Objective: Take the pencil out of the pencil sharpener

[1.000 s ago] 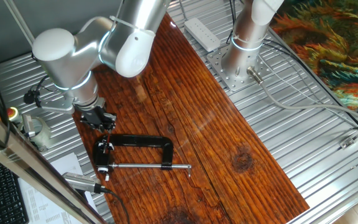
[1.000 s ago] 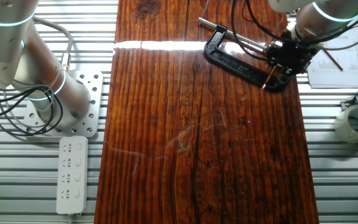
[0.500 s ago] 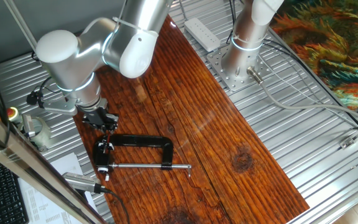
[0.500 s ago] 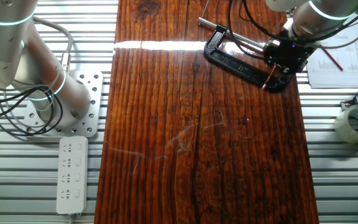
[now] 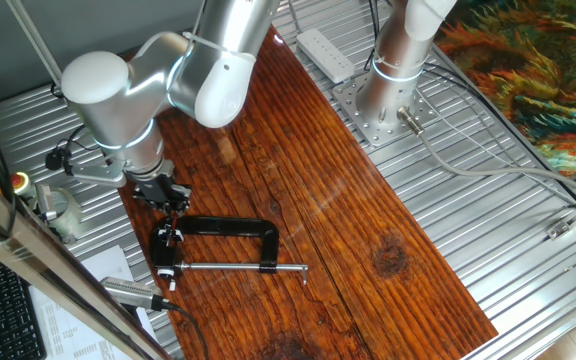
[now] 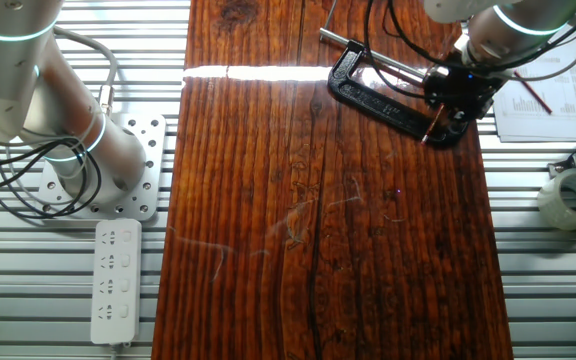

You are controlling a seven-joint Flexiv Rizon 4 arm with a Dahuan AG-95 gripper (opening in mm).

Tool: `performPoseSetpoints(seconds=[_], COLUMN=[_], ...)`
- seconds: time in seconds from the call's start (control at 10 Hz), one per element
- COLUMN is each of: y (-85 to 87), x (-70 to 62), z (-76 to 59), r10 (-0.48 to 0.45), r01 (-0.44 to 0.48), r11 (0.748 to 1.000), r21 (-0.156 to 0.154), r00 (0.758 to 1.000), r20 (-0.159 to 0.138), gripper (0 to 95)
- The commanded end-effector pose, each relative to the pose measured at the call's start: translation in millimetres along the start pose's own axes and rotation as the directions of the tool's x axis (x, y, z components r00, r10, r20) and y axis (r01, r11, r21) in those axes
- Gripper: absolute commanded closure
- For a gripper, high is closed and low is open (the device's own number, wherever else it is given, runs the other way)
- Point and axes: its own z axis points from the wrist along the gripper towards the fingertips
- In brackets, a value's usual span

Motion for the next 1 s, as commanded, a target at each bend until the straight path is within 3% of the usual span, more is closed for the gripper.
performPoseSetpoints(seconds=[0.1,0.6,0.7,1.0], y=[-0.2,1.7,2.3,3.0], x=[-0.4,0.4,1.6,3.2], z=[0.5,2.5,3.2,4.3], r10=[0.005,0.006,0.006,0.008], r01=[-0.005,-0.006,-0.006,-0.008], r11=[1.0,1.0,1.0,1.0], r21=[0.001,0.003,0.003,0.002], r00=[1.0,1.0,1.0,1.0], r20=[0.001,0.0,0.001,0.001], gripper=[76.0,76.0,95.0,95.0])
